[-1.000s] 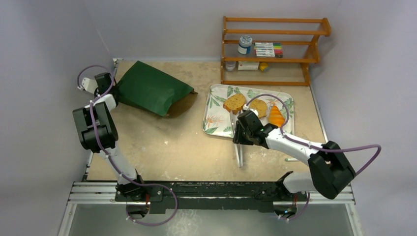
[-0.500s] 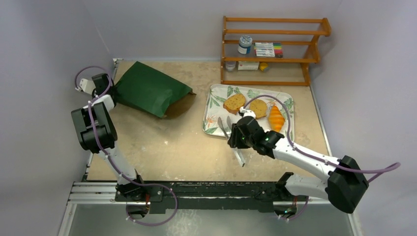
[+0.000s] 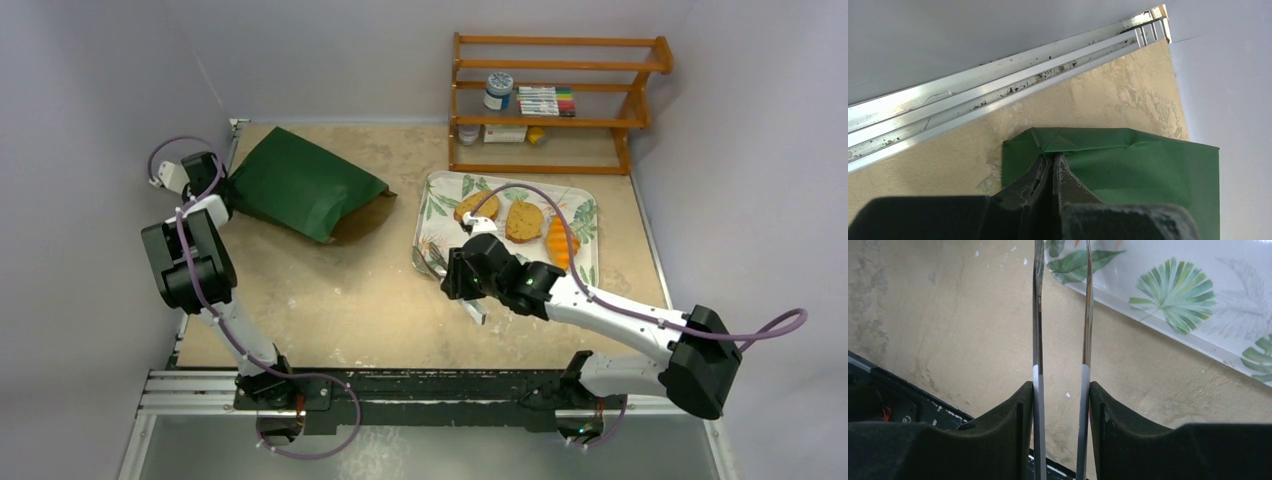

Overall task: Take the fake bread out of the paper bag
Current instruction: Take out the fake bread from the paper bag.

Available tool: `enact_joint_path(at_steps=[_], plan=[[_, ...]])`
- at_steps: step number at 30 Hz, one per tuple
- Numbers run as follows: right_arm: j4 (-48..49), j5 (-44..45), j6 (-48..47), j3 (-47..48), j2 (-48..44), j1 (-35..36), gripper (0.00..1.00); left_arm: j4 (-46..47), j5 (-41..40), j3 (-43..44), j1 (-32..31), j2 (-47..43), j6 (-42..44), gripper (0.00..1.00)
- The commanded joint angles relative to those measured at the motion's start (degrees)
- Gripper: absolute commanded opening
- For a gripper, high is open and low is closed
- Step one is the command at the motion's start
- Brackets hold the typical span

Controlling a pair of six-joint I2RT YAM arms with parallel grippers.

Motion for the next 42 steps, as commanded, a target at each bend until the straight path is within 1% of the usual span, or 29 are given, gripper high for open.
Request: enact_joint_path(at_steps=[1, 5, 13, 16, 20, 27, 36, 42], plan=[[3.13, 1.85, -2.03, 4.38, 0.77, 0.71, 0.43, -0.23, 0.74, -0.58, 1.07, -2.56, 2.72, 0.00], [4.43, 1.87, -3.46, 5.70, 2.89, 0.81, 0.42, 0.19, 1.78, -0.49, 1.42, -2.01, 2.88, 0.00], [6.92, 3.25, -6.73, 8.90, 3.66, 1.17, 0.43, 0.28, 3.72, 0.26, 1.95, -1.27, 4.54, 0.00], [8.18, 2.51, -8.08, 10.09, 5.93, 1.15, 0.43, 0.03, 4.08, 0.14, 2.21, -1.23, 5.28, 0.00], [9.61, 0.79, -8.86, 14.38, 9.83, 1.09, 0.43, -0.09, 4.44, -0.16, 2.58, -1.38, 6.03, 0.00], [12.19, -1.69, -10.56, 18.56, 15.33, 1.16, 0.43, 0.25, 5.16, -0.61, 3.12, -1.57, 5.79, 0.00], [15.65, -3.76, -11.34, 21.06, 19.89, 1.10, 0.43, 0.72, 5.83, -1.08, 3.28, -1.80, 5.27, 0.00], [18.32, -4.50, -12.45, 24.41, 25.31, 1.17, 0.43, 1.09, 6.14, -1.56, 3.26, -2.05, 4.96, 0.00]])
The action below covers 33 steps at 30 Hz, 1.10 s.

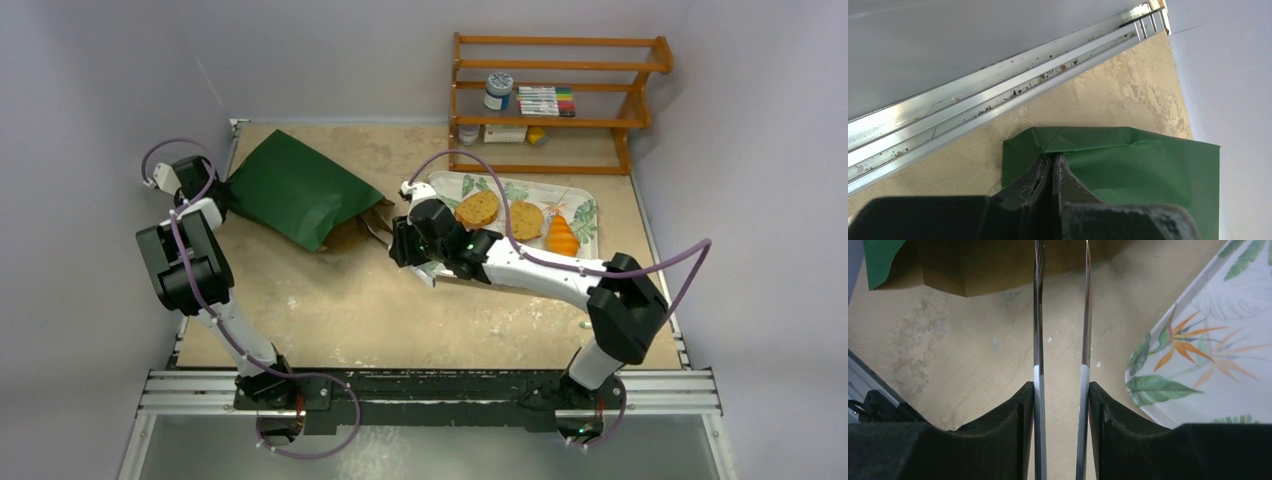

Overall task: Take the fake bread out of the paper bag
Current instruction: Take out the fake bread from the paper bag.

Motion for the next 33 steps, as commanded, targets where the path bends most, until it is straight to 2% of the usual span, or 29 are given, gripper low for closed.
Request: enact_joint_path(at_steps=[1, 13, 33], plan=[[6.24, -1.03, -1.71, 5.06, 2.95, 0.38, 0.42, 0.33, 0.54, -1.16, 0.59, -2.17, 1.66, 0.00], [11.64, -3.95, -6.49, 16.36, 19.69, -0.54, 0.43, -0.44, 1.15, -1.11, 0.59, -3.64, 1.32, 0.00], [11.26, -7.86, -10.19, 33.34, 35.60, -4.58, 0.46, 0.46, 1.87, -1.91, 0.59, -4.21, 0.26, 0.00]])
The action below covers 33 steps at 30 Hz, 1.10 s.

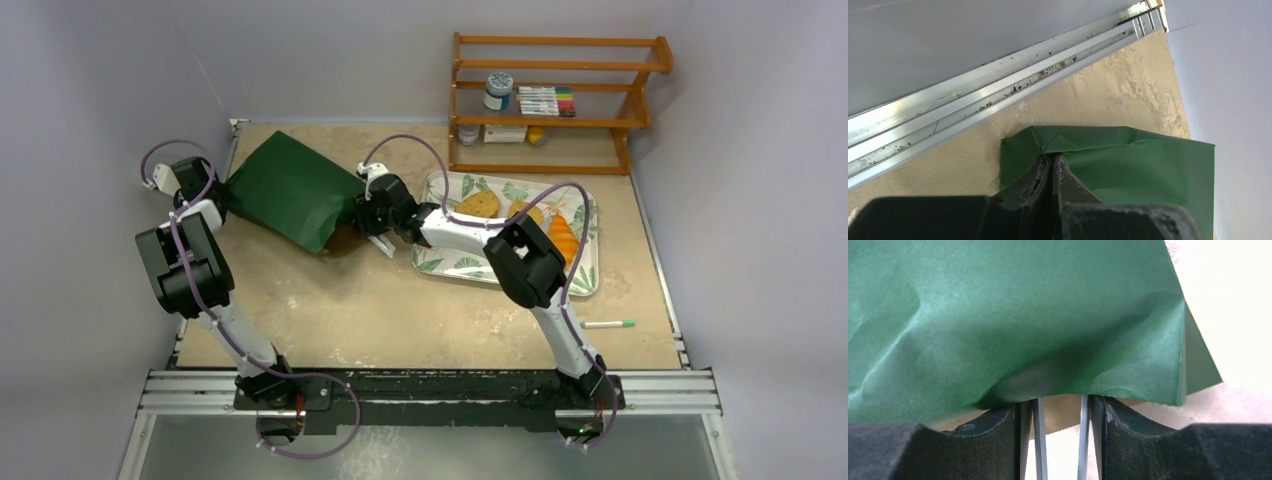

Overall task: Take the fake bread out of the paper bag
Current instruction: Take out the fake bread from the paper bag.

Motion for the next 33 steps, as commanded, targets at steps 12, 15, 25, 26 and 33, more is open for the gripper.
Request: enact_joint_path(at_steps=[12, 15, 25, 26, 33], plan=[[-1.37, -2.73, -4.61, 14.65, 7.07, 0.03, 0.46, 0.16, 1.32, -0.58, 0.41, -3.22, 0.17, 0.00], [-2.79, -2.07, -4.96, 17.26, 8.86, 0.03, 0.47, 0.19, 1.29, -0.65, 0.41, -3.31, 0.16, 0.00], [-4.94, -1.19, -6.60, 24.60, 14.56, 0.03, 0.53, 0.46, 1.15, -1.06, 0.44, -3.18, 0.07, 0.00], [-5.15, -1.19, -6.70, 25.45, 15.14, 0.03, 0.53, 0.45, 1.11, -1.15, 0.46, -3.29, 0.09, 0.00], [-6.17, -1.63, -6.58, 29.68, 18.75, 0.00, 0.45, 0.86, 1.17, -1.29, 0.41, -2.91, -0.17, 0.00]])
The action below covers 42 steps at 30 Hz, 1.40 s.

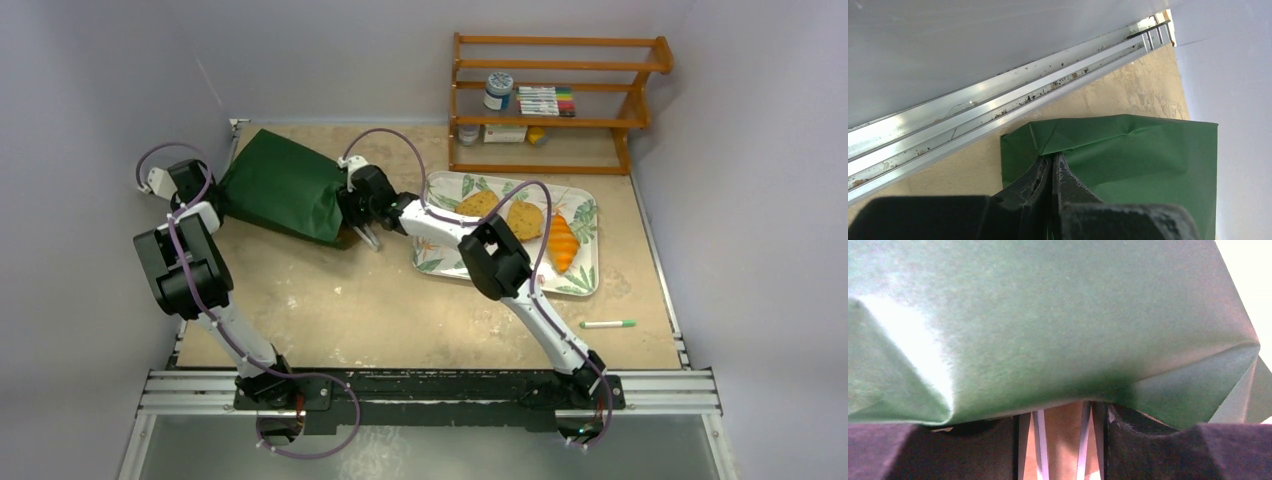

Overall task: Take the fake bread out of the paper bag
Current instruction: Take out the fake bread from the paper bag.

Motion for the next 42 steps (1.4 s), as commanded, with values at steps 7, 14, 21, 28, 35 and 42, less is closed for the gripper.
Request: enact_joint_path(at_steps=[7, 14, 21, 28, 35, 42], plan=[[1.11, -0.34, -1.40, -0.05, -3.24, 0.51, 0.14, 0.74, 1.41, -1.65, -0.29, -2.68, -1.35, 0.00], [-1.90, 0.02, -1.07, -5.46, -9.78, 0.51, 0.01, 2.19, 0.22, -3.77, -0.29, -2.10, -5.99, 0.00], [-3.05, 1.59, -0.35, -11.90, -16.63, 0.51, 0.00, 3.04, -1.03, -4.40, -0.38, -1.96, -9.26, 0.00], [-5.03, 1.35, 0.58, -17.93, -22.26, 0.51, 0.00, 1.15, -2.74, -1.92, -1.72, -1.64, -8.67, 0.00], [-5.76, 0.85, 2.65, -28.67, -31.21, 0.83, 0.00, -0.37, -4.74, 0.84, -3.91, -1.11, -9.98, 0.00], [-4.49, 1.71, 4.82, -41.89, -42.36, 2.45, 0.00, -4.13, -9.38, 4.90, -7.68, 0.30, -11.09, 0.00]])
